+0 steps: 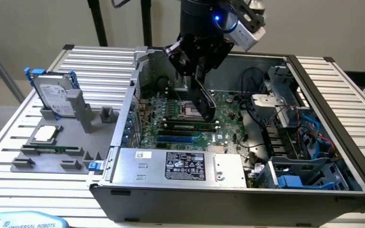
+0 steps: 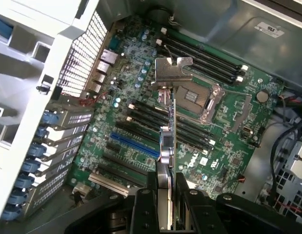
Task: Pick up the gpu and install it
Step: 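Insert the gpu into the slot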
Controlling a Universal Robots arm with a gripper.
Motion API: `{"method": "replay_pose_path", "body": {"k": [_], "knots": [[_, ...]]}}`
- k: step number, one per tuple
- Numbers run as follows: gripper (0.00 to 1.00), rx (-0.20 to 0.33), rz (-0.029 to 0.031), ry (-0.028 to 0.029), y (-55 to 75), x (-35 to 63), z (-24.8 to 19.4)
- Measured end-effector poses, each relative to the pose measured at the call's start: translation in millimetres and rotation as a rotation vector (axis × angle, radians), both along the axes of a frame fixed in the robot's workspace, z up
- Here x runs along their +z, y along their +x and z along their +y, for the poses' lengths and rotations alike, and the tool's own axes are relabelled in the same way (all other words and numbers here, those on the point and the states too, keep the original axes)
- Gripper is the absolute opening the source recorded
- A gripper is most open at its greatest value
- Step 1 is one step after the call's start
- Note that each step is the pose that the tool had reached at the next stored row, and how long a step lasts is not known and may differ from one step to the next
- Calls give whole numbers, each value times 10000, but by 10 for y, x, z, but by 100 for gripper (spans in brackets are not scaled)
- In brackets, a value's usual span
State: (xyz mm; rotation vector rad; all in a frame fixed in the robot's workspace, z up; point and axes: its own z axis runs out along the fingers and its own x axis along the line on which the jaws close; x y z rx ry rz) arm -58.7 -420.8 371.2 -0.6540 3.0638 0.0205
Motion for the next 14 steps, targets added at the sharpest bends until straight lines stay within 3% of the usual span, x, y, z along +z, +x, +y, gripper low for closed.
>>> {"method": "replay_pose_path", "body": {"k": [14], "knots": [[27, 2555, -28, 0, 0, -127, 0]]}}
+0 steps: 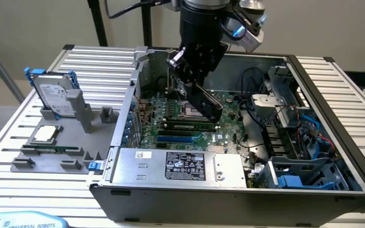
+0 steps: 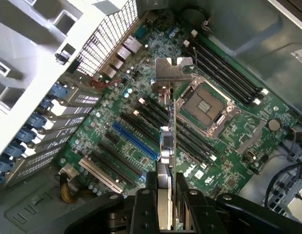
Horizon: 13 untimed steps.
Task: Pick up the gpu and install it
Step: 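Insert the gpu into the slot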
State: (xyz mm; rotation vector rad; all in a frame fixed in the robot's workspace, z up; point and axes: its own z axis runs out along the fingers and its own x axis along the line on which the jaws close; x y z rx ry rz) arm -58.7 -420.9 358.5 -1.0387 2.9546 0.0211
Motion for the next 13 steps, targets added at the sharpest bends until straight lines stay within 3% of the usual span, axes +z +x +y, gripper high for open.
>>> {"method": "replay_pose_path", "body": {"k": [13], "knots": [[27, 2355, -31, 0, 0, -92, 0]]}}
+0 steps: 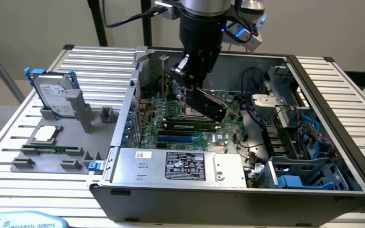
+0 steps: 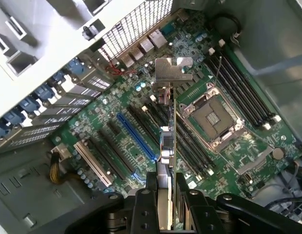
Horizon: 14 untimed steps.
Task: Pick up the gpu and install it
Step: 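Insert the gpu into the slot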
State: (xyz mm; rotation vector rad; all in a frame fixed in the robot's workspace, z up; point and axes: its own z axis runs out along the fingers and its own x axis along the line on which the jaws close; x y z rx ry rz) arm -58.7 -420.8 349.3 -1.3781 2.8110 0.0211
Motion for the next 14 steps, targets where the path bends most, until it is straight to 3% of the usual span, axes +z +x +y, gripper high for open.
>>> {"method": "replay_pose_path", "body": {"k": [14], "knots": [[27, 2545, -14, 1, 0, -85, 0]]}}
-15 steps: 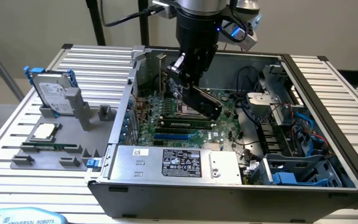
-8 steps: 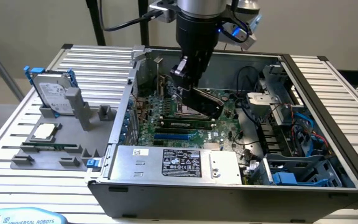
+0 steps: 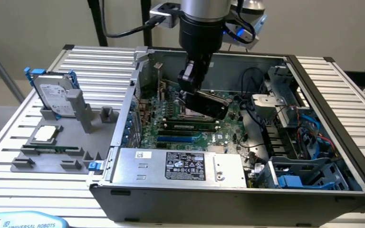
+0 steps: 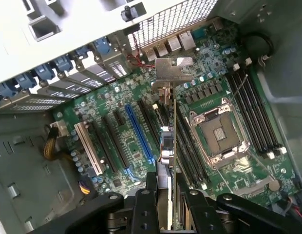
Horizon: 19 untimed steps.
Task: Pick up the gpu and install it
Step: 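Insert the gpu into the slot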
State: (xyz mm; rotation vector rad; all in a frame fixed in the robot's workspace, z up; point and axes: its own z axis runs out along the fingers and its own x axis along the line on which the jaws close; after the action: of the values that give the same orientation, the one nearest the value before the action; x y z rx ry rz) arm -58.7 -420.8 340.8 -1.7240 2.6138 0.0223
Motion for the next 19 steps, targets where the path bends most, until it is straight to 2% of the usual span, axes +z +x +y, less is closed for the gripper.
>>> {"method": "replay_pose_path", "body": {"k": [12, 19], "knots": [[27, 2185, 0, -2, 0, -92, 0], [27, 3438, 0, -1, 0, -190, 0]]}}
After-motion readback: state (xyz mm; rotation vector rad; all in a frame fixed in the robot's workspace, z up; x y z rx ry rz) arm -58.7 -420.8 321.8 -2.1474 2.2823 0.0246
